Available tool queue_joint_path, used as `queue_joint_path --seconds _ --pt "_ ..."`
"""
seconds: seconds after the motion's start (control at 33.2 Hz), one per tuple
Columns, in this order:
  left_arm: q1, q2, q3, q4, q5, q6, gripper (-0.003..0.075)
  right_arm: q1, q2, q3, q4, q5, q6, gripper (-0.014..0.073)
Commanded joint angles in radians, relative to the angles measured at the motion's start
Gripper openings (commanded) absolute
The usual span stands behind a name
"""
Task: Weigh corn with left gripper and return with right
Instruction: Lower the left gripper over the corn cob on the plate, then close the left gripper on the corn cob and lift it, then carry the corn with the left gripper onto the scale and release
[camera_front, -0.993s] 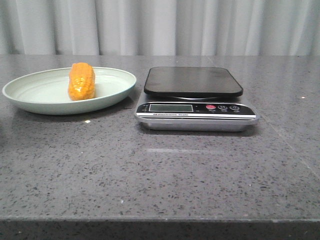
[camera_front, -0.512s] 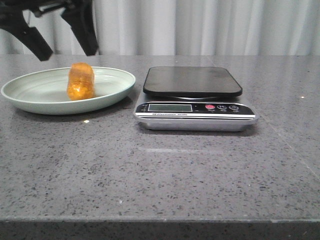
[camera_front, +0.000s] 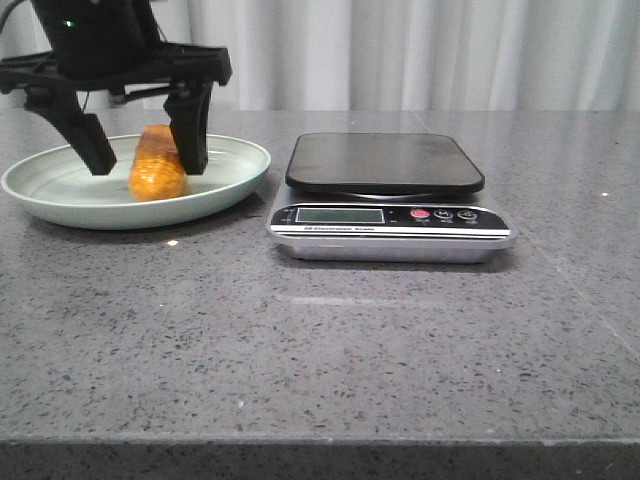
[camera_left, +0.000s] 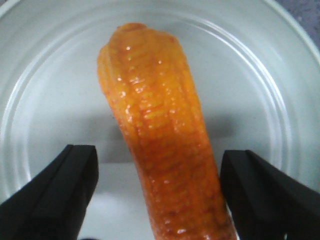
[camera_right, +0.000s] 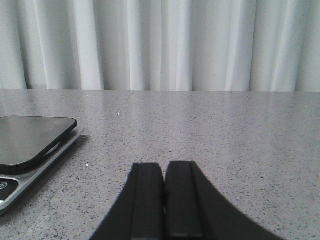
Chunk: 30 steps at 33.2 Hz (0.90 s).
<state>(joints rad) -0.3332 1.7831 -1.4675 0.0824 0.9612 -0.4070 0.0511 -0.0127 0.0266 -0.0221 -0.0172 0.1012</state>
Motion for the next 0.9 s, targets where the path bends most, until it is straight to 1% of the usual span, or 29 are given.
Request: queue_joint_path --seconds 0.0,0.03,0.12,0.15,0.18,0.21,0.24,0.3,0.42,0.48,0.69,0.87 --pt "-0.005 -0.035 -0.043 0.016 -0.015 -0.029 0.0473 0.003 -0.015 -0.007 -0.008 -0.075 -0.002 0.0139" --pt "-0.005 -0.030 -0.049 0.016 -0.009 -0.029 0.0428 0.003 -0.015 -0.007 -0.008 -0.075 -0.002 0.0139" --pt "-0.005 -0.019 -0.050 0.016 -0.001 -0.027 0.0230 0.003 -0.015 -0.007 -0.008 -0.075 -0.002 0.0139" --pt "-0.005 -0.019 -0.050 0.016 -0.001 -0.025 0.0188 0.003 -0.015 -0.007 -0.008 -0.075 -0.002 0.0139" --pt "-0.005 -0.019 -0.050 0.014 -0.001 -0.015 0.0123 0.003 -0.015 -0.007 -0.008 -0.075 -0.002 0.0139" --pt "-0.005 -0.019 -0.050 0.014 -0.003 -0.008 0.0116 0.003 -0.015 -0.007 -0.008 -0.075 -0.002 0.0139" --pt "-0.007 -0.019 -0.060 0.014 -0.001 -0.008 0.0140 0.003 -0.015 -0.007 -0.008 -0.075 -0.002 0.0139" --pt "-0.007 -0.019 -0.079 0.005 0.001 -0.008 0.0135 0.003 -0.015 -0.007 -0.008 -0.075 -0.002 0.0139" --pt "-0.026 -0.019 -0.180 -0.059 0.007 0.076 0.0134 0.003 -0.015 -0.007 -0.008 -0.075 -0.002 0.0139" --pt "-0.058 -0.019 -0.222 -0.063 0.007 0.097 0.0134 0.003 -0.015 -0.007 -0.008 -0.075 -0.002 0.0139" --pt "-0.190 0.034 -0.356 -0.061 -0.013 0.097 0.0134 0.003 -0.015 -0.007 -0.008 -0.075 -0.002 0.0139" --pt "-0.284 0.134 -0.468 -0.048 0.029 0.097 0.0139 0.003 -0.015 -0.007 -0.008 -0.075 -0.002 0.0139"
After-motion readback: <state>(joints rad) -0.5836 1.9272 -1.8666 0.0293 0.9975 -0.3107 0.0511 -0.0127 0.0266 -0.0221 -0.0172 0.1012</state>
